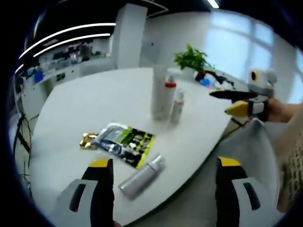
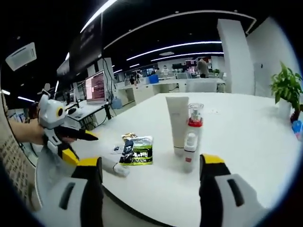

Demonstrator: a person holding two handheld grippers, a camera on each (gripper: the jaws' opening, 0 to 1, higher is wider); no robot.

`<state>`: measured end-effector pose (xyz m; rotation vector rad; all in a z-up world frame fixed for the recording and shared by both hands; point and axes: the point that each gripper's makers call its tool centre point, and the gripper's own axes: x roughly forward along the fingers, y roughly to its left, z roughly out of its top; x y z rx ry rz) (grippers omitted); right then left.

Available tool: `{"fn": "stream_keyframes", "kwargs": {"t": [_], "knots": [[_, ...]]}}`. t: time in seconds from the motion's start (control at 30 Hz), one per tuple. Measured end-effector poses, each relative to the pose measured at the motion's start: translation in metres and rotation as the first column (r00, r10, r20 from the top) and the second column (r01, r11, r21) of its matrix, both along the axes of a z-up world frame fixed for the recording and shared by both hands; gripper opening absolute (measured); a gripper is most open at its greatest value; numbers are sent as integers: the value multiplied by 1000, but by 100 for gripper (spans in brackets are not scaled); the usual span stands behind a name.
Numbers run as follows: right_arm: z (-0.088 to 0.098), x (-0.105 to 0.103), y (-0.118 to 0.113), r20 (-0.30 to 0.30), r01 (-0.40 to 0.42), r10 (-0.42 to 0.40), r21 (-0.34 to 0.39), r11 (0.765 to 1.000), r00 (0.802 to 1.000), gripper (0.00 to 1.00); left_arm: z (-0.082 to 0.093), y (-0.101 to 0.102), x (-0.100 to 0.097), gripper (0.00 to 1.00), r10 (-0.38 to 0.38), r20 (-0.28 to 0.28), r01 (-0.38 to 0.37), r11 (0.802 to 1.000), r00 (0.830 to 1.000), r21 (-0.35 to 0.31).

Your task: Arrange the skincare products in the storage area until every visible bottle or jar stands upright without overlapping.

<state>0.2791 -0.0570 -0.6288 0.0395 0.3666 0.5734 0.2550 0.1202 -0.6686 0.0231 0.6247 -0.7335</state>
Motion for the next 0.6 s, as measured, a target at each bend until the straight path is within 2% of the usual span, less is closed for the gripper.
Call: {"fn": "stream_keyframes", "kwargs": {"t": [0.1,0.17,0.33,0.4,0.5,0.6], "knots": [[1,-2,3,1,0,0,8,1000,1000,84,-1,8,-2,91,14,15,-15,999,1000,42],[1,-3,6,2,-2,2,13,1000,1000,84,3,6,0,92,16,37,-17,999,999,35],[-8,-9,17,-12,-21,21,13,1000,1000,84,1,6,1,92,15,25,-16,999,1000,39],[-13,-12,18,-9,-45,45,-46,998,999,83,1,6,1,92,15,25,-16,999,1000,36],[-11,-11,20,-5,-44,44,-23,999,999,83,0,5,0,91,10,19,-11,999,1000,40],[-13,-10,17,-4,-43,43,-32,999,999,82,-1,5,0,91,7,15,-7,999,1000,46]]}}
